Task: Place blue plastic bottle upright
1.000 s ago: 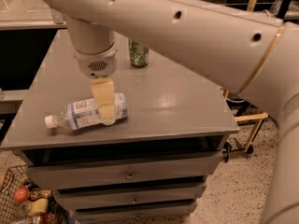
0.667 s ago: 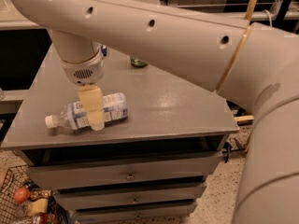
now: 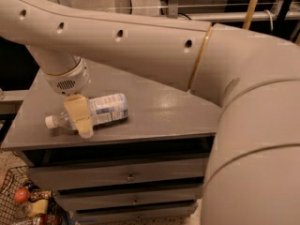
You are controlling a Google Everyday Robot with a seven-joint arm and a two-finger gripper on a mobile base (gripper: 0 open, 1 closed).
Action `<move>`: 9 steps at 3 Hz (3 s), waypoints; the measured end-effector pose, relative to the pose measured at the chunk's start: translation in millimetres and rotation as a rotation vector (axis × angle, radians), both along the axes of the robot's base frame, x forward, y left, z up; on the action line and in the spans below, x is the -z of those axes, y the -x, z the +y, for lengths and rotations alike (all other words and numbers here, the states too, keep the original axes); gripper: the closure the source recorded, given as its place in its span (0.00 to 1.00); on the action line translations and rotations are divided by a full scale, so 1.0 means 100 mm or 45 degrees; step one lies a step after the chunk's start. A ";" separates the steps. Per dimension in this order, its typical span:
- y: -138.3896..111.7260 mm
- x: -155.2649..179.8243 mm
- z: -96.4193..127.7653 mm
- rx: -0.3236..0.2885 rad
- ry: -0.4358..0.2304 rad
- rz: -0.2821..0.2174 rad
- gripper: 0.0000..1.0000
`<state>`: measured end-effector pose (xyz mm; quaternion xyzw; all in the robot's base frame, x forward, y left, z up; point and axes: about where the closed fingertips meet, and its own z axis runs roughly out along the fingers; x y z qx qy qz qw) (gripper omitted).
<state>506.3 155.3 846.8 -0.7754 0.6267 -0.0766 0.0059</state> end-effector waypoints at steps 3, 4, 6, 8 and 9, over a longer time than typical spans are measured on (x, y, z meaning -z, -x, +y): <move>0.03 0.01 0.09 -0.026 -0.021 0.027 0.64; 0.01 -0.16 0.08 -0.066 -0.175 0.065 0.87; -0.06 -0.68 -0.06 -0.222 -0.671 0.154 1.00; -0.18 -0.89 -0.25 -0.275 -1.195 0.318 1.00; -0.20 -0.94 -0.30 -0.256 -1.371 0.414 1.00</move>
Offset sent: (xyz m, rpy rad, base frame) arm -0.0116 -0.0005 -0.0073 -0.0582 0.0456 0.0077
